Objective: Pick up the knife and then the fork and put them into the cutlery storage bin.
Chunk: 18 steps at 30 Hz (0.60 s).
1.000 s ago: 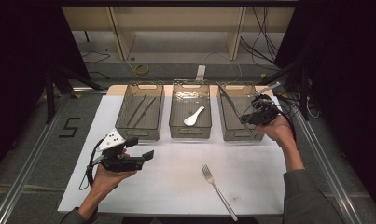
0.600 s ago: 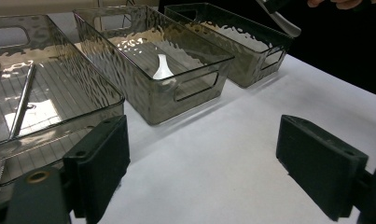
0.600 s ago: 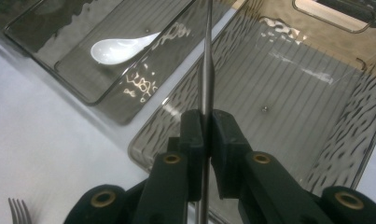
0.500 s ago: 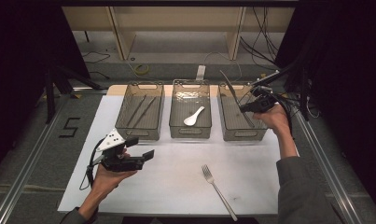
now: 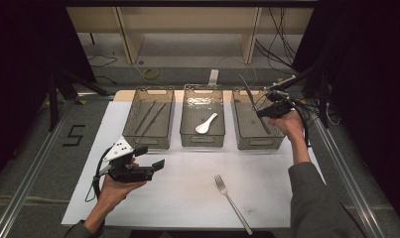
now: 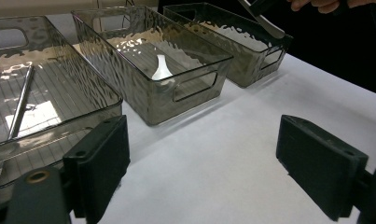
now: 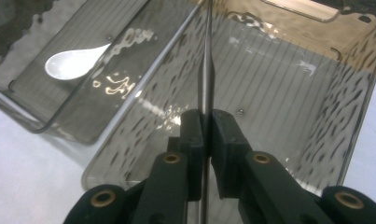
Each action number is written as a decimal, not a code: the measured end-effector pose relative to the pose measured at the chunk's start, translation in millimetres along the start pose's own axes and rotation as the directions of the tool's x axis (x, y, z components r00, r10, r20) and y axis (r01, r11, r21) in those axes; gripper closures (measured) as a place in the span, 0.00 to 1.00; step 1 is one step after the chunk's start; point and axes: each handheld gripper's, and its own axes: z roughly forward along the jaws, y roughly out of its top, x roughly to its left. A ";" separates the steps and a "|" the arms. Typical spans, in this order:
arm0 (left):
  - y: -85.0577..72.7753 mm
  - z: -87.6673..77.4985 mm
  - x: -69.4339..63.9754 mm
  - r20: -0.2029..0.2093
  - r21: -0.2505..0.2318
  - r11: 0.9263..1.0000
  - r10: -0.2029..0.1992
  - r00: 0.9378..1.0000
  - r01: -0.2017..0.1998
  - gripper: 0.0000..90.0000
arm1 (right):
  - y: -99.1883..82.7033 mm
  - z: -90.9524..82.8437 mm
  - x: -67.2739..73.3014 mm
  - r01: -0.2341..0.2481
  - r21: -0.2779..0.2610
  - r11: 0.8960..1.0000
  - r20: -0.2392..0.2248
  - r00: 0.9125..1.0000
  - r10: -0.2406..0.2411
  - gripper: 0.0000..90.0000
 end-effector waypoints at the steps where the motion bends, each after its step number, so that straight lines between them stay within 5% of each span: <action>1: -0.1 -0.1 0.2 -0.001 0.001 1.000 -0.001 1.000 0.001 0.19 | -0.5 1.5 -0.9 -0.005 0.000 1.000 0.001 1.000 0.005 0.94; 18: -0.1 0.7 0.2 0.000 0.007 1.000 0.007 1.000 -0.007 0.19 | -13.2 28.7 -3.3 -0.054 0.045 0.998 0.004 0.999 0.054 0.93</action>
